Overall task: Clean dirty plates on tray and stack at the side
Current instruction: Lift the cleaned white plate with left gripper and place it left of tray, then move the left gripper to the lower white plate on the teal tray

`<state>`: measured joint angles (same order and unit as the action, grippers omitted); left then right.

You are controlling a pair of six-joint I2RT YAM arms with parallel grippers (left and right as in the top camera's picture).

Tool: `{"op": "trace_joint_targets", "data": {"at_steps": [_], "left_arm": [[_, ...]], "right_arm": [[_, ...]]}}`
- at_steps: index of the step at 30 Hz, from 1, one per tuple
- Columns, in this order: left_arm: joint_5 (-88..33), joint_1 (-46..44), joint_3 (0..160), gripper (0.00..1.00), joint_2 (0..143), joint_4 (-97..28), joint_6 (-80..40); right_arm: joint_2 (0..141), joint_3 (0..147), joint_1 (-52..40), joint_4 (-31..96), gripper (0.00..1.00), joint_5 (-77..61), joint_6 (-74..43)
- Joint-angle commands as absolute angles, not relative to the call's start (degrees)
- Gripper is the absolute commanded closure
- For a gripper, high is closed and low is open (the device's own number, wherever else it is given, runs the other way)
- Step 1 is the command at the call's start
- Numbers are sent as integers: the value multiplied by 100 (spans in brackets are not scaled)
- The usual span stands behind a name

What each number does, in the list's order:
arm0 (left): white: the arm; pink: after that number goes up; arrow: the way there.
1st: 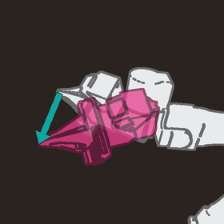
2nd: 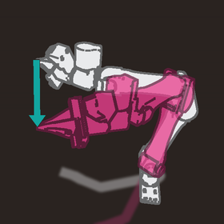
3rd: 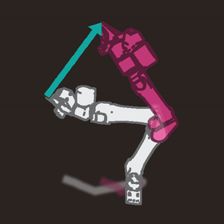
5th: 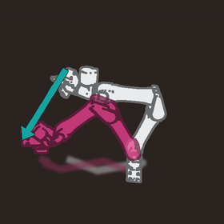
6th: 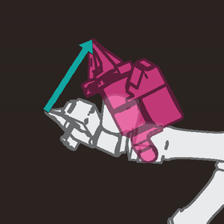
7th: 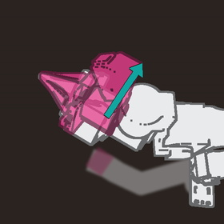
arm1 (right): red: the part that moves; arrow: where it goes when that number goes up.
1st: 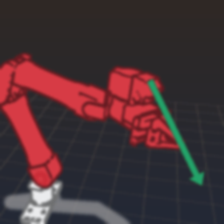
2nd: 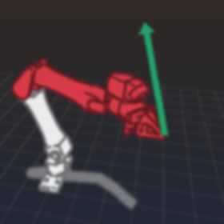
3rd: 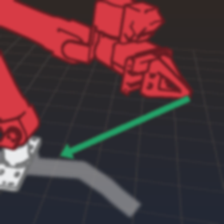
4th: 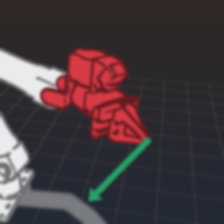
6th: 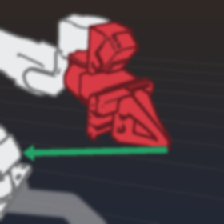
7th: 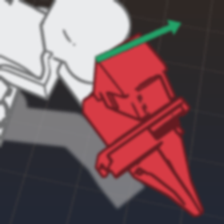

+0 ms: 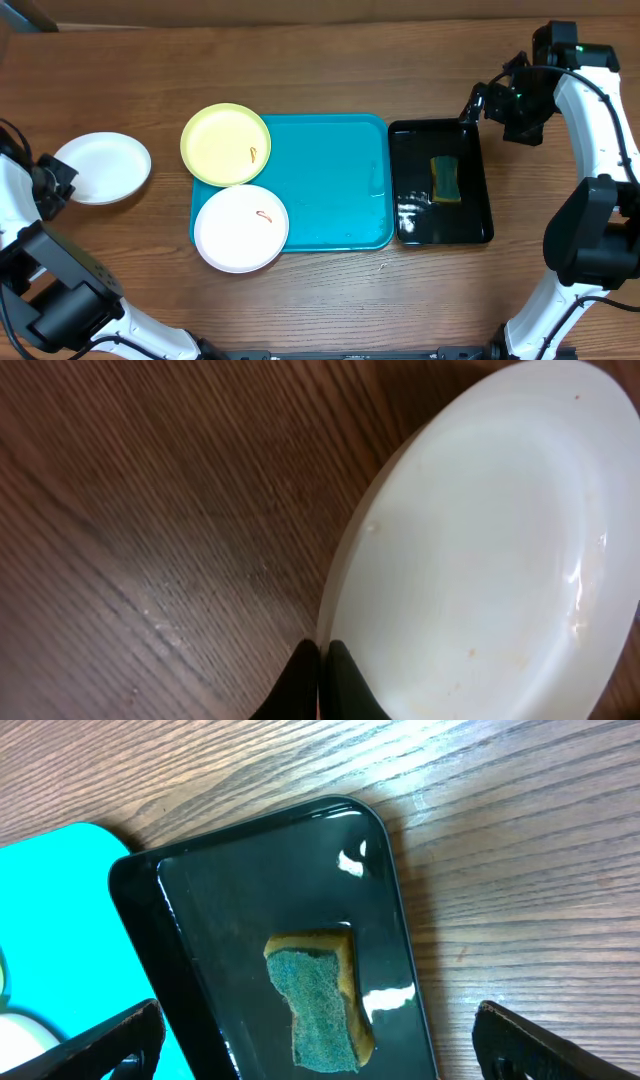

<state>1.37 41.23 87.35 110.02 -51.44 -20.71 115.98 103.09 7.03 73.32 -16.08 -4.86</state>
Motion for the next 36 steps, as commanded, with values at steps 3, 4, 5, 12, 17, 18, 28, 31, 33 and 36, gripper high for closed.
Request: {"op": "trace_joint_targets", "data": {"at_steps": [3,4,5,12,17,18,28,31,33,36], "left_arm": [[-867,3992,8440,84,10844,-4862,-1885],[-1337,3992,8468,69,10842,-4873,-1715],[-1708,3992,8512,54,10842,-4919,-1538],[-2989,3955,8971,37,10777,-6062,-1586],[-2895,3634,8954,42,10449,-7282,-917],[-2836,3500,8906,44,10390,-7437,-838],[-757,1369,8246,46,10252,-7754,-1197],[-368,991,8099,46,10252,-7780,-1354],[-185,834,8012,46,10252,-7771,-1428],[213,779,7885,41,10252,-7717,-1820]], "right_arm": [[11456,10385,687,7314,0,-1584,-486],[11456,10385,687,7314,0,-1584,-489],[11456,10385,687,7314,0,-1584,-489],[11456,10385,687,7314,0,-1584,-486],[11456,10385,687,7314,0,-1584,-489],[11456,10385,687,7314,0,-1584,-489],[11456,10385,687,7314,0,-1584,-489],[11456,10385,687,7314,0,-1584,-489],[11456,10385,687,7314,0,-1584,-486],[11456,10385,687,7314,0,-1584,-486]]}}
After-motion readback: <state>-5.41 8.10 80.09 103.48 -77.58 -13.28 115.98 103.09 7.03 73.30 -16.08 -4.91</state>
